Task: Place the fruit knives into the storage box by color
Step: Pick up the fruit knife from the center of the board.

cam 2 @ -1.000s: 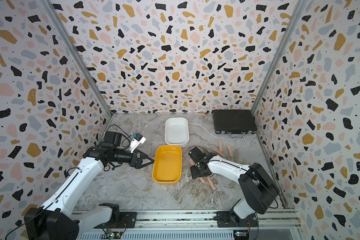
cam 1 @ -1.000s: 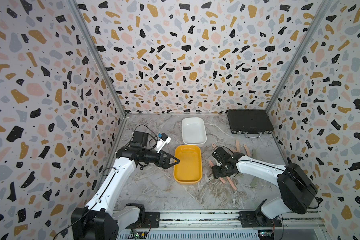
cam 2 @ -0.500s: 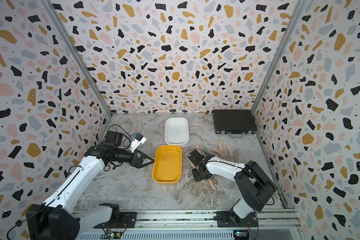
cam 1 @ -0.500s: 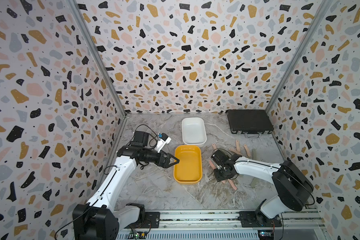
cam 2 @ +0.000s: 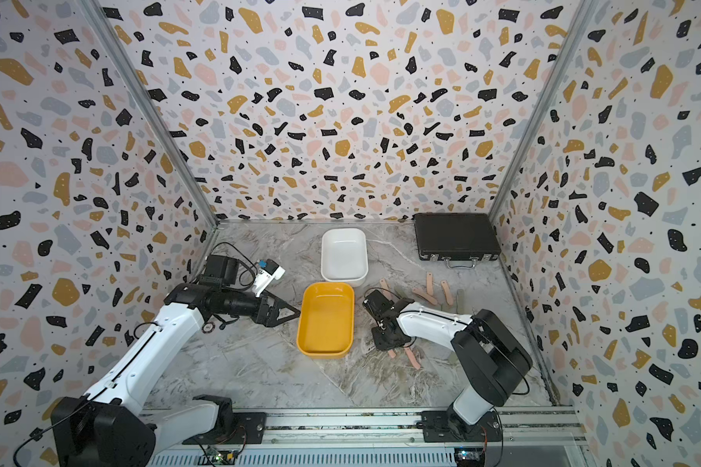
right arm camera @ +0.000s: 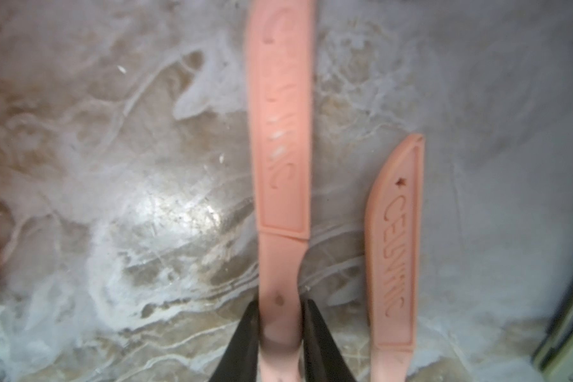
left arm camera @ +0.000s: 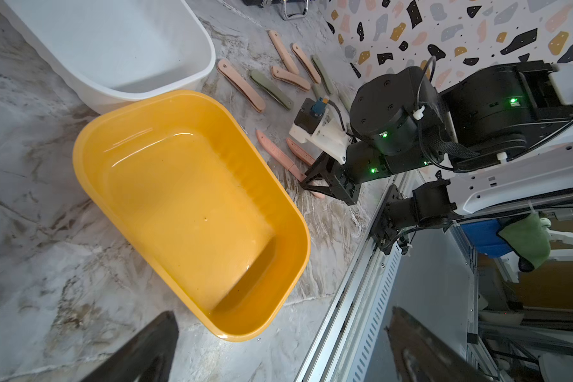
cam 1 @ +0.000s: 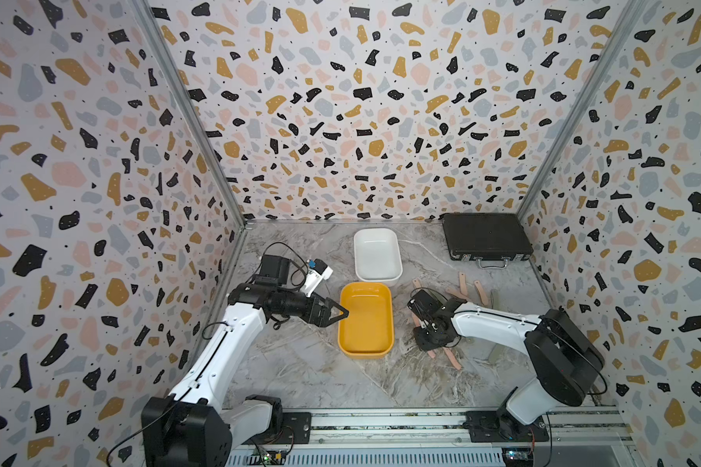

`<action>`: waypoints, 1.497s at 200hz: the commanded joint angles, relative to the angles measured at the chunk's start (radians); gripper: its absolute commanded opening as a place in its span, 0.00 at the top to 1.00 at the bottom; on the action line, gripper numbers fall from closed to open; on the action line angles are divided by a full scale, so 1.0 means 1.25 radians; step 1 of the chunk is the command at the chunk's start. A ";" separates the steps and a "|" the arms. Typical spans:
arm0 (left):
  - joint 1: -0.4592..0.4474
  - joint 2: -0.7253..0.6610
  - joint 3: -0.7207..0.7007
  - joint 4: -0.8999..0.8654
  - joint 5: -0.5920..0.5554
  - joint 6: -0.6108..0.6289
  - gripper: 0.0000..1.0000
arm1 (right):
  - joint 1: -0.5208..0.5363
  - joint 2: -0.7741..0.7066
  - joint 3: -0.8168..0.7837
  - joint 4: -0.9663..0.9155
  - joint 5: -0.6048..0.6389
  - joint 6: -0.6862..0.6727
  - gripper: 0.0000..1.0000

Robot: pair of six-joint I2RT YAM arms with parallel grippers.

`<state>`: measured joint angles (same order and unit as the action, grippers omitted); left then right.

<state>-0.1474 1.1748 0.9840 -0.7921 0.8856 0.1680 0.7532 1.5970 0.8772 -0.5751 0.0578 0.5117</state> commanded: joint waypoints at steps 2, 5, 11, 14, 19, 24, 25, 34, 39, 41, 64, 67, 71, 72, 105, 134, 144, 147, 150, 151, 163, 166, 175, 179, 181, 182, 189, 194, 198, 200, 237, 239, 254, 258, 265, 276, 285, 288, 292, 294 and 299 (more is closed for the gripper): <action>-0.004 0.000 0.008 -0.003 0.001 0.013 0.01 | 0.005 0.018 0.010 -0.038 0.014 -0.006 0.76; -0.005 0.000 0.008 -0.003 0.001 0.013 0.01 | 0.005 0.018 0.009 -0.038 0.014 -0.006 0.76; -0.005 0.000 0.009 -0.004 0.001 0.013 0.01 | 0.005 0.019 0.008 -0.038 0.014 -0.006 0.76; -0.005 0.000 0.008 -0.004 0.001 0.013 0.01 | 0.005 0.019 0.008 -0.038 0.013 -0.006 0.76; -0.005 -0.001 0.008 -0.004 0.001 0.012 0.01 | 0.005 0.021 0.008 -0.038 0.013 -0.005 0.76; -0.004 -0.001 0.008 -0.004 0.001 0.012 0.01 | 0.005 0.022 0.008 -0.039 0.013 -0.005 0.75; -0.004 -0.001 0.009 -0.004 0.001 0.012 0.01 | 0.004 0.022 0.008 -0.040 0.014 -0.005 0.75; -0.005 -0.001 0.008 -0.004 0.000 0.013 0.01 | 0.006 0.023 0.007 -0.042 0.015 -0.003 0.72; -0.005 -0.002 0.008 -0.003 0.000 0.013 0.01 | 0.006 0.022 0.006 -0.043 0.016 -0.003 0.71; -0.005 -0.002 0.008 -0.003 0.000 0.013 0.01 | 0.006 0.022 0.006 -0.044 0.016 -0.002 0.71; -0.005 -0.002 0.009 -0.005 0.001 0.014 0.01 | 0.007 0.021 0.005 -0.053 0.022 -0.001 0.68; -0.005 -0.003 0.009 -0.005 0.001 0.014 0.01 | 0.007 0.020 0.004 -0.054 0.022 0.000 0.68; -0.004 -0.003 0.010 -0.005 0.001 0.014 0.01 | 0.007 0.020 0.004 -0.054 0.023 0.000 0.67; -0.005 -0.003 0.009 -0.005 0.001 0.013 0.01 | 0.007 0.020 0.004 -0.054 0.023 0.000 0.67; -0.005 -0.002 0.009 -0.007 0.001 0.014 0.01 | 0.007 0.026 0.002 -0.051 0.018 0.000 0.70; -0.005 -0.002 0.010 -0.007 -0.003 0.013 0.01 | 0.007 0.029 0.002 -0.047 0.009 -0.001 0.76; -0.005 -0.001 0.011 -0.007 -0.008 0.012 0.01 | 0.007 0.025 0.006 -0.049 0.010 -0.004 0.78; -0.005 0.000 0.012 -0.007 -0.009 0.013 0.01 | 0.007 0.023 0.007 -0.051 0.010 -0.004 0.79; -0.005 -0.001 0.012 -0.006 -0.010 0.013 0.01 | 0.007 0.021 0.009 -0.052 0.011 -0.005 0.79; -0.005 0.000 0.012 -0.006 -0.011 0.013 0.01 | 0.007 0.020 0.010 -0.053 0.011 -0.005 0.79; -0.004 0.005 0.014 -0.008 -0.011 0.011 0.00 | 0.007 0.012 0.021 -0.064 0.014 -0.009 0.80; -0.004 0.005 0.015 -0.008 -0.010 0.011 0.00 | 0.007 0.010 0.023 -0.067 0.014 -0.009 0.80; -0.003 0.008 0.016 -0.011 -0.010 0.011 0.00 | 0.007 0.004 0.032 -0.075 0.016 -0.012 0.80; -0.003 0.009 0.018 -0.012 -0.010 0.011 0.00 | 0.007 0.002 0.037 -0.078 0.016 -0.013 0.80; -0.003 0.010 0.018 -0.013 -0.010 0.011 0.00 | 0.007 0.001 0.039 -0.080 0.016 -0.014 0.80; -0.002 0.010 0.018 -0.013 -0.010 0.011 0.00 | 0.007 0.000 0.040 -0.081 0.016 -0.014 0.80; -0.002 0.011 0.020 -0.014 -0.010 0.011 0.00 | 0.007 -0.003 0.047 -0.088 0.016 -0.015 0.80; -0.002 0.013 0.020 -0.014 -0.010 0.013 0.00 | 0.007 -0.006 0.053 -0.091 0.016 -0.017 0.81; -0.002 0.014 0.021 -0.017 -0.009 0.012 0.00 | 0.007 -0.008 0.055 -0.095 0.016 -0.017 0.81; -0.002 0.014 0.022 -0.017 -0.009 0.013 0.00 | 0.007 -0.009 0.058 -0.097 0.016 -0.018 0.81; 0.011 0.018 0.026 -0.025 0.005 0.014 0.00 | 0.007 -0.024 0.088 -0.122 0.016 -0.022 0.81; 0.011 0.017 0.026 -0.025 0.007 0.013 0.00 | 0.007 -0.025 0.089 -0.124 0.016 -0.023 0.81; 0.015 0.017 0.027 -0.025 0.010 0.014 0.00 | 0.007 -0.028 0.103 -0.136 0.018 -0.025 0.81; 0.015 0.017 0.028 -0.025 0.010 0.013 0.00 | 0.008 -0.030 0.108 -0.139 0.019 -0.025 0.81; 0.017 0.017 0.027 -0.025 0.009 0.013 0.00 | 0.007 -0.033 0.114 -0.143 0.020 -0.026 0.81; 0.021 0.016 0.030 -0.027 0.007 0.013 0.00 | 0.007 -0.038 0.124 -0.150 0.022 -0.026 0.81; 0.026 0.016 0.031 -0.027 0.003 0.012 0.00 | 0.007 -0.040 0.137 -0.156 0.021 -0.026 0.81; 0.028 0.016 0.032 -0.026 0.002 0.012 0.00 | 0.008 -0.041 0.142 -0.158 0.020 -0.027 0.81; 0.031 0.016 0.032 -0.027 0.001 0.013 0.00 | 0.008 -0.041 0.149 -0.163 0.019 -0.027 0.81; 0.032 0.016 0.032 -0.027 0.001 0.011 0.00 | 0.007 -0.041 0.152 -0.164 0.018 -0.029 0.81; 0.036 0.017 0.033 -0.027 0.000 0.011 0.00 | 0.008 -0.041 0.161 -0.168 0.018 -0.030 0.81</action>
<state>-0.1230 1.1961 0.9958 -0.8143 0.8776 0.1684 0.7578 1.5921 1.0145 -0.7242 0.0689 0.4881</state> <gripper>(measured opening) 0.999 0.217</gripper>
